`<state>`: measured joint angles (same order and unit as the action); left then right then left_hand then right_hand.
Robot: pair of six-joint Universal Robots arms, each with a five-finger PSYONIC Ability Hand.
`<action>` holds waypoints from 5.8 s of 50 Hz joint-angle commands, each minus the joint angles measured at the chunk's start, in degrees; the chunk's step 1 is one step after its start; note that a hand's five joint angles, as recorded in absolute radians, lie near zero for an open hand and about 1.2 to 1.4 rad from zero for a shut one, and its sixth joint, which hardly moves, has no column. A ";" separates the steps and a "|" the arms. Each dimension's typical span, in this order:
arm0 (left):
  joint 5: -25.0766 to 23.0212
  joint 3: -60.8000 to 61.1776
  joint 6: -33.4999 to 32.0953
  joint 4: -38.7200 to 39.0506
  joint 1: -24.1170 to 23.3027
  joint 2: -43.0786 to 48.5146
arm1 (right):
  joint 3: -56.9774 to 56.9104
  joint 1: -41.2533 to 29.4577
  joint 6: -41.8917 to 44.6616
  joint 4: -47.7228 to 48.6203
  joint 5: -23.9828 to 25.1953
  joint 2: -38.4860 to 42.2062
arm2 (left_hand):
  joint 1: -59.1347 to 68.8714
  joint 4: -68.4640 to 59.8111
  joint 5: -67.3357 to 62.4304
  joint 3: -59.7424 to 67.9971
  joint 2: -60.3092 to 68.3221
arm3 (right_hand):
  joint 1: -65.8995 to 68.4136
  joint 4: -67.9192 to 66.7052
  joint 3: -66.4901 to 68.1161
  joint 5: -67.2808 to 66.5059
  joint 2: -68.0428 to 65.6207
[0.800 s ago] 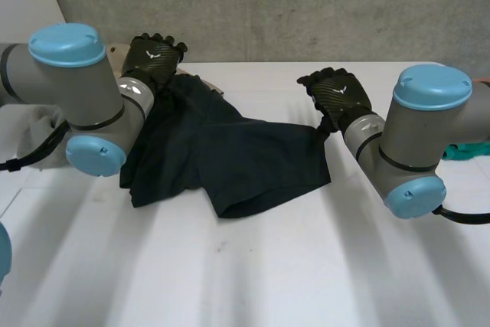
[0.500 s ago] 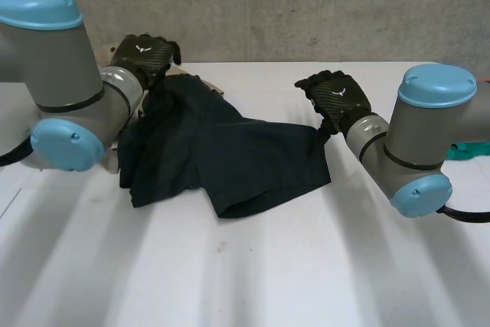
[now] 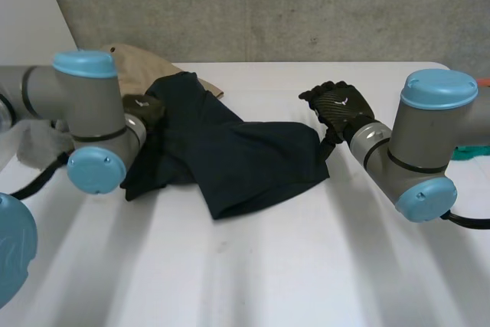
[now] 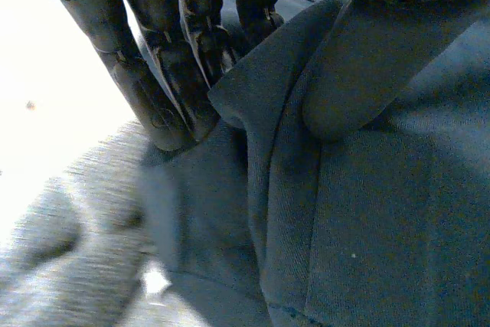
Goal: Fold the laundry.
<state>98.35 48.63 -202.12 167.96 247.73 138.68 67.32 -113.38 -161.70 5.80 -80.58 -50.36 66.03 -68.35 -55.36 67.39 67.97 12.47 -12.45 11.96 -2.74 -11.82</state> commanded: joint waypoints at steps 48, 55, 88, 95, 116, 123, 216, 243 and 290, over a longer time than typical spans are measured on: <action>-10.30 4.96 6.39 -4.57 -11.74 -22.04 | -3.77 6.51 -1.34 -2.64 1.91 -3.51 | -54.64 56.96 53.98 -56.01 -56.58 | -2.47 2.45 -1.96 2.74 1.82; -6.42 14.99 6.47 -4.57 -11.83 -25.91 | -4.30 4.67 6.92 -6.24 9.56 -2.72 | -54.47 56.79 53.81 -55.84 -56.41 | -0.46 0.44 0.06 0.73 -0.20; -2.46 30.82 -6.18 5.54 -11.21 -15.19 | -19.24 0.09 21.70 -12.66 16.16 13.99 | 8.33 -6.00 -8.99 6.96 6.38 | 67.53 -67.55 68.04 -67.26 -68.18; -0.88 26.88 -6.19 10.19 -11.39 -21.77 | -17.13 2.64 13.71 -11.08 15.98 4.32 | 13.97 -11.65 -14.64 12.61 12.03 | 67.53 -67.55 68.04 -67.26 -68.18; -7.03 5.86 6.29 8.27 -11.57 -27.06 | -5.10 1.34 -12.67 -12.57 13.70 -22.59 | 13.97 -11.65 -14.64 12.61 12.03 | 67.53 -67.55 68.04 -67.26 -68.18; -9.40 3.40 6.74 7.82 -5.33 -18.63 | 1.32 -9.57 -15.75 -12.48 12.64 -16.71 | 13.97 -11.65 -14.64 12.61 12.03 | 67.53 -67.55 68.04 -67.26 -68.18; -3.69 -17.65 11.66 -7.56 3.02 2.45 | -18.80 -6.49 1.04 2.58 -9.13 1.56 | 13.97 -11.65 -14.64 12.61 12.03 | 67.53 -67.55 68.04 -67.26 -68.18; -5.72 -7.08 10.26 -13.01 -9.97 -12.90 | -14.94 10.28 12.45 -14.31 7.45 -1.75 | -56.03 58.35 55.36 -57.39 -57.97 | -2.47 2.45 -1.96 2.74 1.82; 6.85 -0.99 3.40 -8.44 -31.08 4.05 | -4.91 16.09 32.50 -9.49 25.74 9.85 | -49.77 52.09 49.11 -51.14 -51.71 | 17.38 -17.40 17.89 -17.11 -18.04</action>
<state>103.35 51.29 -196.31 160.48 215.78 140.43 62.35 -96.31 -127.27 -5.97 -54.66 -41.45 15.56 -14.69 -4.36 15.98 14.85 28.57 -28.02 28.46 -16.39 -28.03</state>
